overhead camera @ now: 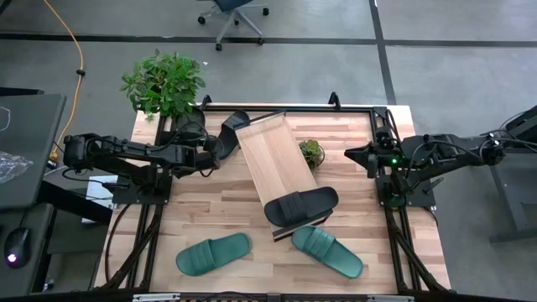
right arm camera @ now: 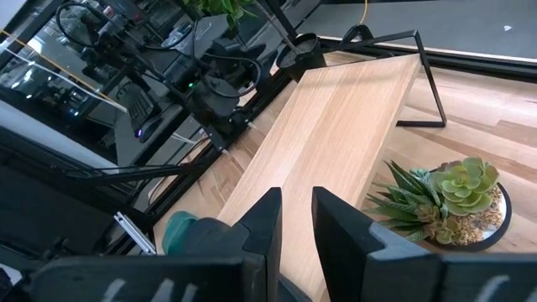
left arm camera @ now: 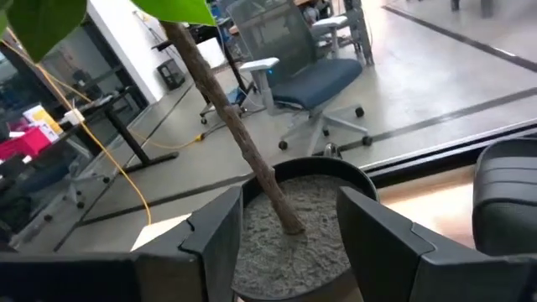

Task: Pick and place slides into the shelf
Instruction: Adjust the black vase plant

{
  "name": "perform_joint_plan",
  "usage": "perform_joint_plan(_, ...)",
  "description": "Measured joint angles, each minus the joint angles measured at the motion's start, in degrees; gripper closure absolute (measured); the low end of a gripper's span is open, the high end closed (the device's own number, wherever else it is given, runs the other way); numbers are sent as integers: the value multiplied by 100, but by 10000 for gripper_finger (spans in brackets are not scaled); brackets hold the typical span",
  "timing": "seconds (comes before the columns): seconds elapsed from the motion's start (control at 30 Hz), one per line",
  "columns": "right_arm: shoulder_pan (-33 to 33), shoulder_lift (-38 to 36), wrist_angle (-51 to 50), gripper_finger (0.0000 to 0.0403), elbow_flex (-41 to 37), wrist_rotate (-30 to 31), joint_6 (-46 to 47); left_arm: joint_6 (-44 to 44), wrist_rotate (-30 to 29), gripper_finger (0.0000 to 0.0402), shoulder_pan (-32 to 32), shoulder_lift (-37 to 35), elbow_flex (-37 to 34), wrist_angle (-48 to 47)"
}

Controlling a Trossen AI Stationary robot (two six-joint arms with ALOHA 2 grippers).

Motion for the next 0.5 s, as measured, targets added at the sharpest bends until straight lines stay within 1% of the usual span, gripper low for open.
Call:
perform_joint_plan(0.17,2,0,0,343,0,-39,-2,-254,-74,218,23,0,-1,-23)
perform_joint_plan(0.27,2,0,-2,343,0,-41,-50,-295,-52,218,197,0,0,-26)
perform_joint_plan(0.4,2,0,-2,343,0,-41,-90,-276,121,218,487,-7,0,-30)
perform_joint_plan(0.5,1,0,-3,343,0,-44,-90,-75,239,218,654,-7,0,-4)
